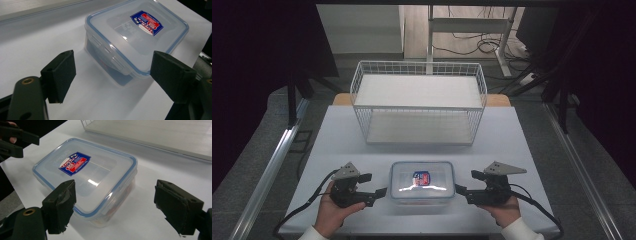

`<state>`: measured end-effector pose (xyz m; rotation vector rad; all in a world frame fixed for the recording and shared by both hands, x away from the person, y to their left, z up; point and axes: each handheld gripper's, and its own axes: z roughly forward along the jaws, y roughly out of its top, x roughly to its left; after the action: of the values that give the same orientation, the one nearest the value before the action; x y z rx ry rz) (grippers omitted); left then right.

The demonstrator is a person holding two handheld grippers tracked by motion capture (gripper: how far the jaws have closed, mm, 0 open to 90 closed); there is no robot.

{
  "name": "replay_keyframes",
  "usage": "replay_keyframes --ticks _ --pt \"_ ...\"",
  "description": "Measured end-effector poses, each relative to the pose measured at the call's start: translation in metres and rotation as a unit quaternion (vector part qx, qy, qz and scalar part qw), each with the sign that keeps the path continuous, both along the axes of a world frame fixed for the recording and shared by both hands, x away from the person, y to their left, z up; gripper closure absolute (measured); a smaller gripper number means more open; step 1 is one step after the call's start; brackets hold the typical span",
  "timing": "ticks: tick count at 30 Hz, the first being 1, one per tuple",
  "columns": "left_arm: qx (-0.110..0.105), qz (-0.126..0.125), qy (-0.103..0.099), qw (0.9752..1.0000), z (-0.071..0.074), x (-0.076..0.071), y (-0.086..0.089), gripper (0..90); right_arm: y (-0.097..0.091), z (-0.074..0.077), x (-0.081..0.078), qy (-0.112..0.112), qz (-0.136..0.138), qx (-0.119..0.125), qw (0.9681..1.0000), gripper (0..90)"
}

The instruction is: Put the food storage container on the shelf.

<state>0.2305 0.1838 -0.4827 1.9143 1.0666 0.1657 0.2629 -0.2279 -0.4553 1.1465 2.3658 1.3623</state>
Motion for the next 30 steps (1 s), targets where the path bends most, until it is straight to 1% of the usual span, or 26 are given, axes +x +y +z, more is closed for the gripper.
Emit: replay_keyframes --ticks 2,3,6,7,10,13,15,17,19,20,21,23,26,28,29,30 --pt "0.000 0.014 0.003 0.9999 -0.001 0.001 -0.001 16.4 0.000 0.000 0.000 0.002 0.000 -0.001 1.0000 16.7" --pt "-0.004 0.015 0.007 0.9999 -0.001 0.003 -0.001 14.9 0.001 -0.001 0.001 0.005 0.000 -0.001 1.0000 16.1" --pt "-0.022 0.011 0.026 0.9994 -0.004 0.006 -0.005 13.4 0.003 -0.004 0.002 0.016 0.005 -0.001 0.9999 15.8" --pt "-0.033 0.006 0.035 0.9988 -0.006 0.008 -0.007 13.3 0.004 -0.005 0.002 0.018 0.006 0.000 0.9998 15.8" --pt "-0.047 0.000 0.049 0.9977 -0.009 0.012 -0.009 13.2 0.007 -0.008 0.002 0.027 0.013 0.005 0.9995 15.9" --pt "-0.057 -0.002 0.059 0.9967 -0.011 0.017 -0.010 13.2 0.009 -0.010 0.005 0.035 0.014 0.011 0.9992 16.0" --pt "-0.067 -0.003 0.064 0.9957 -0.012 0.020 -0.011 13.5 0.010 -0.012 0.008 0.043 0.016 0.016 0.9988 16.0" --pt "-0.081 -0.007 0.071 0.9942 -0.013 0.023 -0.012 13.5 0.011 -0.013 0.010 0.047 0.016 0.019 0.9986 16.0" --pt "-0.085 -0.010 0.078 0.9932 -0.016 0.026 -0.013 13.8 0.013 -0.015 0.012 0.051 0.019 0.025 0.9982 16.1" --pt "-0.088 -0.013 0.088 0.9922 -0.019 0.030 -0.013 13.9 0.014 -0.016 0.014 0.057 0.018 0.031 0.9977 16.2" --pt "-0.088 -0.013 0.088 0.9922 -0.019 0.030 -0.013 13.9 0.014 -0.016 0.014 0.057 0.018 0.031 0.9977 16.2" --pt "-0.089 -0.016 0.096 0.9913 -0.022 0.033 -0.014 13.9 0.014 -0.016 0.016 0.062 0.017 0.037 0.9973 16.3" --pt "-0.095 -0.025 0.107 0.9893 -0.026 0.036 -0.016 14.0 0.014 -0.017 0.018 0.063 0.016 0.037 0.9972 16.2" --pt "-0.105 -0.029 0.114 0.9875 -0.028 0.038 -0.016 14.1 0.015 -0.017 0.019 0.065 0.018 0.035 0.9971 16.2" --pt "-0.109 -0.030 0.116 0.9868 -0.029 0.039 -0.016 14.1 0.015 -0.018 0.019 0.066 0.019 0.036 0.9970 16.2" --pt "-0.109 -0.029 0.117 0.9867 -0.030 0.040 -0.017 14.1 0.015 -0.018 0.019 0.067 0.019 0.035 0.9970 16.2"
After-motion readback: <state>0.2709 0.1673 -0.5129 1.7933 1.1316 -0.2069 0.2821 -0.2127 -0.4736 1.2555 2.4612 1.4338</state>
